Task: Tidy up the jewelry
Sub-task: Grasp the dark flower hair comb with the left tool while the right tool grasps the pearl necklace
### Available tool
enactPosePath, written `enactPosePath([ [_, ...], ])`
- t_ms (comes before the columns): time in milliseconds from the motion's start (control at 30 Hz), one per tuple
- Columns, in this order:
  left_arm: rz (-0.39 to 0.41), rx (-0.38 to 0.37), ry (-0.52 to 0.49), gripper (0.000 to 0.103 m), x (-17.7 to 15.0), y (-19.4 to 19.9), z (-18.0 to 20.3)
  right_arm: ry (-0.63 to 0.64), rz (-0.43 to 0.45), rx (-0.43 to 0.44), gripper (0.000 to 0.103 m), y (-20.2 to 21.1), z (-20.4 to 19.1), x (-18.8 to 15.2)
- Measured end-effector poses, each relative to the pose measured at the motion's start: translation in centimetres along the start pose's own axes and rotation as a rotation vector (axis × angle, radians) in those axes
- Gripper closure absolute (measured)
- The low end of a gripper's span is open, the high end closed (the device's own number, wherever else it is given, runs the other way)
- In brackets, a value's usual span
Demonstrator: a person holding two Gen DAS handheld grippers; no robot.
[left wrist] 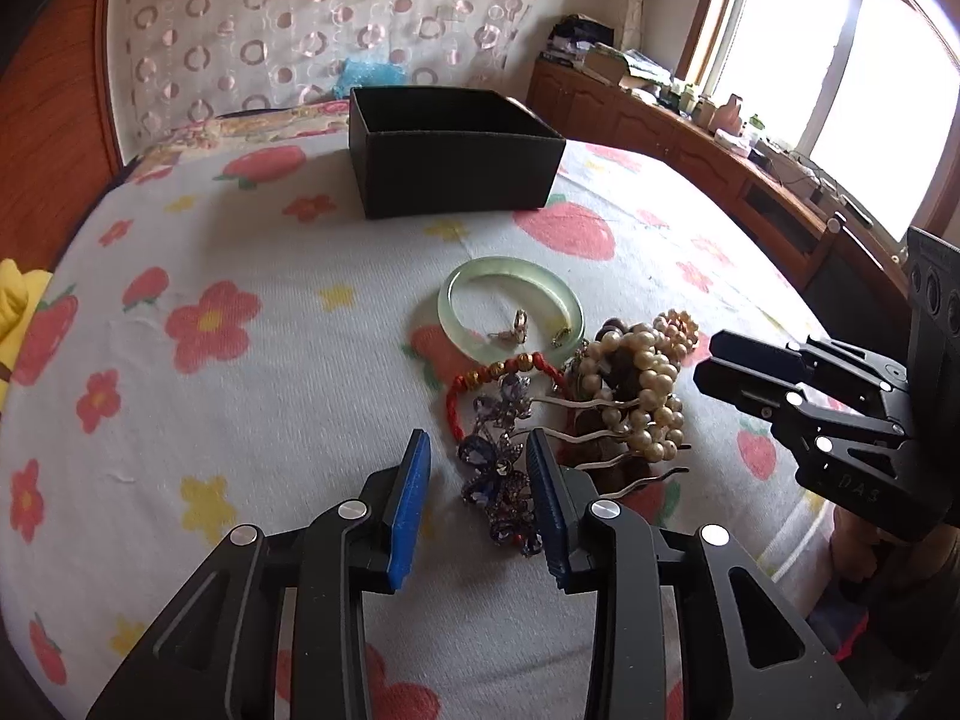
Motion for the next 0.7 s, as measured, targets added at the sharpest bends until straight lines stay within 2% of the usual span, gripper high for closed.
enactPosePath([
  [67, 0.001, -0.005, 0.004, 0.072, -0.1, 0.1, 0.0, -0.004, -0.001, 0.002, 0.071, 0.0, 0.1, 0.0],
  [100, 0.002, -0.01, 0.007, 0.079, -0.1, 0.1, 0.0, -0.005, -0.001, 0.003, 0.071, 0.0, 0.1, 0.0],
  [200, 0.011, -0.002, 0.005, 0.084, -0.1, 0.3, 0.0, -0.005, -0.003, 0.004, 0.071, 0.0, 0.1, -0.1],
  [333, 0.065, 0.039, 0.008, 0.084, 0.8, 1.4, -0.6, -0.004, -0.005, 0.008, 0.071, -0.1, 0.1, -0.1],
  [467, 0.141, 0.128, -0.01, 0.084, 2.0, 3.3, -1.9, -0.002, -0.005, 0.007, 0.071, 0.0, 0.1, -0.1],
  [700, 0.182, 0.173, 0.013, 0.084, 2.5, 4.9, -3.9, 0.021, 0.0, 0.0, 0.071, 0.1, -0.3, 0.0],
])
Point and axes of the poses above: each gripper's, at about its wrist camera, not at the fingertips, and y roughly against the way its jaws point, z to its right, x to its top, the point moved 10 cm from there along -y, roughly the way its jaws point, and after that the axes turned 10 degrees about -x, right-handed, at the moved point
